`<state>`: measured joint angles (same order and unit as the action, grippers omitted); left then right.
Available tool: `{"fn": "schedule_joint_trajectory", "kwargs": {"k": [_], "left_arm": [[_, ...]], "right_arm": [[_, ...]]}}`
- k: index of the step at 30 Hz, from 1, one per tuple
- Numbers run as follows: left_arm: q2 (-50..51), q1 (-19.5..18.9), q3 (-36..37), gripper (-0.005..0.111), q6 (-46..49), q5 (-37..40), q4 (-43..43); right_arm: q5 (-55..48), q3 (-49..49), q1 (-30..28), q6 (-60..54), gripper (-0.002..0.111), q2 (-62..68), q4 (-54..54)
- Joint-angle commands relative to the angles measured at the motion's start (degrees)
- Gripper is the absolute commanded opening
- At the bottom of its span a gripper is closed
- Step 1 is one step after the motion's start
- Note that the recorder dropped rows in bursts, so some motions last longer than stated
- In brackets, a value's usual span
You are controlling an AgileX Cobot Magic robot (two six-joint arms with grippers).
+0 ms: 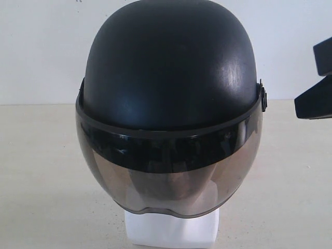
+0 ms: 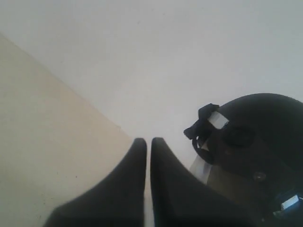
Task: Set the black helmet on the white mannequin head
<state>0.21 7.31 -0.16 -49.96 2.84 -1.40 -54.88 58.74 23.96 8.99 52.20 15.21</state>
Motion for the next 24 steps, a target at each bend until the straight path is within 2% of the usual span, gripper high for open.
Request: {"fn": "schedule_joint_trajectory", "kwargs": {"k": [1, 3, 8, 13, 21, 24], "left_arm": [[-0.21, -0.27, 0.16, 0.004, 1.57, 3.05, 0.94], [-0.21, -0.27, 0.16, 0.004, 7.64, 3.37, 5.55], [-0.21, -0.27, 0.16, 0.004, 19.8, 7.86, 10.58], [-0.21, -0.27, 0.16, 0.004, 20.9, 15.84, 12.88], [-0.21, -0.27, 0.16, 0.004, 28.11, 15.95, 13.03], [-0.21, -0.27, 0.16, 0.004, 28.11, 15.95, 13.03]], "right_arm": [[0.51, -0.28, 0.06, -0.51, 0.0, -0.26, -0.38], [0.59, -0.28, 0.06, -0.51, 0.0, -0.26, -0.38], [0.59, -0.28, 0.06, -0.51, 0.0, -0.26, -0.38], [0.59, -0.28, 0.06, -0.51, 0.0, -0.26, -0.38], [0.65, -0.28, 0.06, -0.51, 0.0, -0.26, -0.38], [0.65, -0.28, 0.06, -0.51, 0.0, -0.26, -0.38]]}}
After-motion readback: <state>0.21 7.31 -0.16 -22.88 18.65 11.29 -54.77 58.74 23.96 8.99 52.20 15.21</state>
